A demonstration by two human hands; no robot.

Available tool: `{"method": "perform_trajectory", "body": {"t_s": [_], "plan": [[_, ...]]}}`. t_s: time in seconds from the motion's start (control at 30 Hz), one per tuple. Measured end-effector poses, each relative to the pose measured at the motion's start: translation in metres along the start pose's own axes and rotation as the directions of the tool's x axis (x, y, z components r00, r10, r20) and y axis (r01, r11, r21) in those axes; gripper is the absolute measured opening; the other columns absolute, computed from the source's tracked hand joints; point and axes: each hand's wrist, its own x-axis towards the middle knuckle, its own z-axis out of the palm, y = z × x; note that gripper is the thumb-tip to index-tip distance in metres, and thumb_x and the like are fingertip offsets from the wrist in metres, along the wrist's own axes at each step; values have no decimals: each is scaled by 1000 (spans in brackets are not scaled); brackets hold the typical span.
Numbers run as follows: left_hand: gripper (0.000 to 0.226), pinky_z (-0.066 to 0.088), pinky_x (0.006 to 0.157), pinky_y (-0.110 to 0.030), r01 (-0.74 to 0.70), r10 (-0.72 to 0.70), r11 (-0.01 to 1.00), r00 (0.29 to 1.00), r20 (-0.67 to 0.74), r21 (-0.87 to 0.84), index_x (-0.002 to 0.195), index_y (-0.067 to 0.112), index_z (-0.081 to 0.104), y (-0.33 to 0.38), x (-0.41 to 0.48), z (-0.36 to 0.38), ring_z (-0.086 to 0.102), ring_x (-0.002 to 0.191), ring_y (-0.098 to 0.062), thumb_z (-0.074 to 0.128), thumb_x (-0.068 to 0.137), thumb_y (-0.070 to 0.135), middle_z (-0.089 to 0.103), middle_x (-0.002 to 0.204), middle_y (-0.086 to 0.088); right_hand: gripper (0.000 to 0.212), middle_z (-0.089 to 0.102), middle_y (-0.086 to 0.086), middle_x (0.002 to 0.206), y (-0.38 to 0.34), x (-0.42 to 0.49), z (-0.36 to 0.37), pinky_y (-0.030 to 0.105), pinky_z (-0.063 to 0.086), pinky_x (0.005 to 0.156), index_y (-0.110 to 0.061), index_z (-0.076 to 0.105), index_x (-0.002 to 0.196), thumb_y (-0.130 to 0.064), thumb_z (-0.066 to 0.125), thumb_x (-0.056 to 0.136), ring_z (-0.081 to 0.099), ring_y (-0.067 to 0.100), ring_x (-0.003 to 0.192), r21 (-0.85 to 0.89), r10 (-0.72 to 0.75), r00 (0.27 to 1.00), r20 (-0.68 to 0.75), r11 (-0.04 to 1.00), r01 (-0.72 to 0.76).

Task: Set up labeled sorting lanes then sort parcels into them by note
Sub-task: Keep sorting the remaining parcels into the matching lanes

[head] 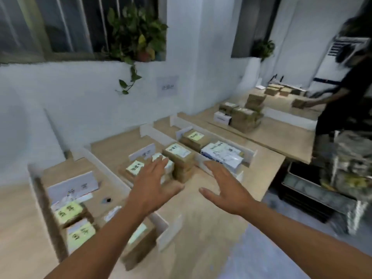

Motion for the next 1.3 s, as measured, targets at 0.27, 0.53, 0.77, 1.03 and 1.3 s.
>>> {"method": "perform_trajectory", "body": {"t_s": [0.27,0.53,0.77,1.03,1.3], "plan": [[97,16,125,-41,-208,211,977,975,68,-55,157,30,33,223,86,125,10,155,-15,58,77,79,24,166,8,81,23,-9,165,175,-117,-169,27,24,119,-32,21,160,-67,52,93,21,8,150,-138,193,960,-201,965,-223],[94,15,126,-41,-328,329,944,939,97,-29,156,27,36,338,186,217,11,155,-18,59,79,76,27,165,6,81,22,-11,165,302,-113,-246,32,28,120,-37,20,159,-71,49,92,20,7,150,-88,251,918,-307,953,-290],[94,16,126,-47,-351,355,935,933,67,-57,158,33,29,400,334,290,5,156,-15,56,80,79,20,167,10,83,25,-8,164,431,-39,-296,36,29,121,-38,19,160,-74,45,90,22,10,151,-129,263,906,-332,939,-320],[91,15,125,-50,-344,350,936,934,76,-78,158,33,27,462,489,370,8,156,-17,52,83,78,21,167,7,83,28,-6,163,583,60,-365,38,29,121,-35,18,160,-75,43,91,25,12,150,-186,228,922,-313,937,-295],[87,13,126,-52,-231,229,973,970,82,22,157,39,27,495,626,464,6,157,-22,49,83,80,19,168,7,84,24,-8,166,752,172,-392,40,30,121,-37,9,160,-79,33,91,23,14,152,-318,61,980,-187,941,-119]]}}
